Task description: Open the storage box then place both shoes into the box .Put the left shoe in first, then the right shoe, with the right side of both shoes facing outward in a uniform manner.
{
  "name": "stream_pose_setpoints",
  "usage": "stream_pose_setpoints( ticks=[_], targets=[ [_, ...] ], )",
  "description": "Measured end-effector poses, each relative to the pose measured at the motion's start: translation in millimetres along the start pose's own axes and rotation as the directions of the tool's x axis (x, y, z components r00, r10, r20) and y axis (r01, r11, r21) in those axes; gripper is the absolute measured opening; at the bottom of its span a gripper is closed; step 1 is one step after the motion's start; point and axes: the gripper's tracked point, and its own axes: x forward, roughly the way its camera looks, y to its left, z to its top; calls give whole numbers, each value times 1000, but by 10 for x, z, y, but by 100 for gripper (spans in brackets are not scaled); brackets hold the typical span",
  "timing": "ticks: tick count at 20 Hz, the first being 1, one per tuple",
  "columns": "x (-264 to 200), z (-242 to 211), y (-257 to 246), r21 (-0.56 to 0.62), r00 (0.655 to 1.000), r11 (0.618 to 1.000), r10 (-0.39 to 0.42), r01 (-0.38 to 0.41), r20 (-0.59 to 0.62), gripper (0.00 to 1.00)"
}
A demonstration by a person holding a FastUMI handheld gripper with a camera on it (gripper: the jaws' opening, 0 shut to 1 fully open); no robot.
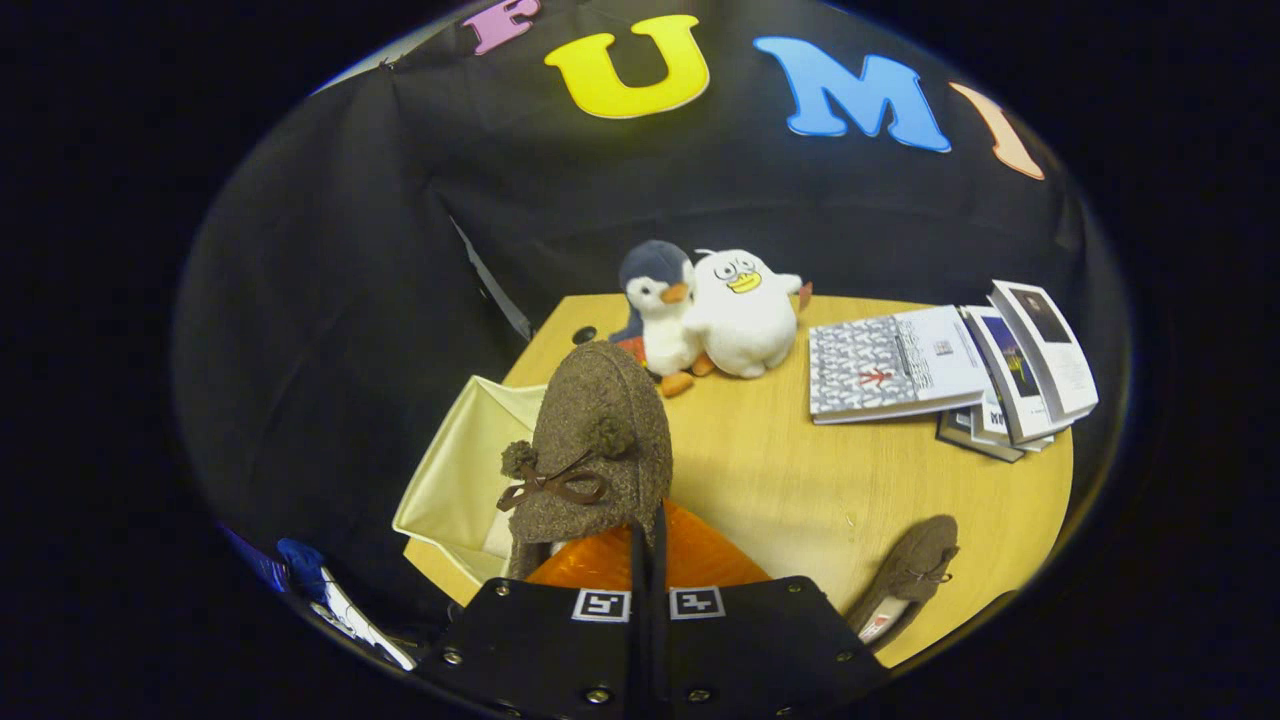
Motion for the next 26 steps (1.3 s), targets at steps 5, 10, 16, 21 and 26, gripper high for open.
stream_pose_setpoints(
  ticks=[5,10,16,21,26],
  targets=[
    [301,326,624,-66,997,995,77,-78,-14,0],
    [924,81,1079,-78,985,989,115,-125,-131,0],
    [1584,-355,1442,-168,967,983,24,-69,-253,0],
    [2015,-683,1591,-229,938,973,-67,-13,-339,0],
    [2185,-875,1518,-265,919,964,-81,-27,-387,10]
  ],
)
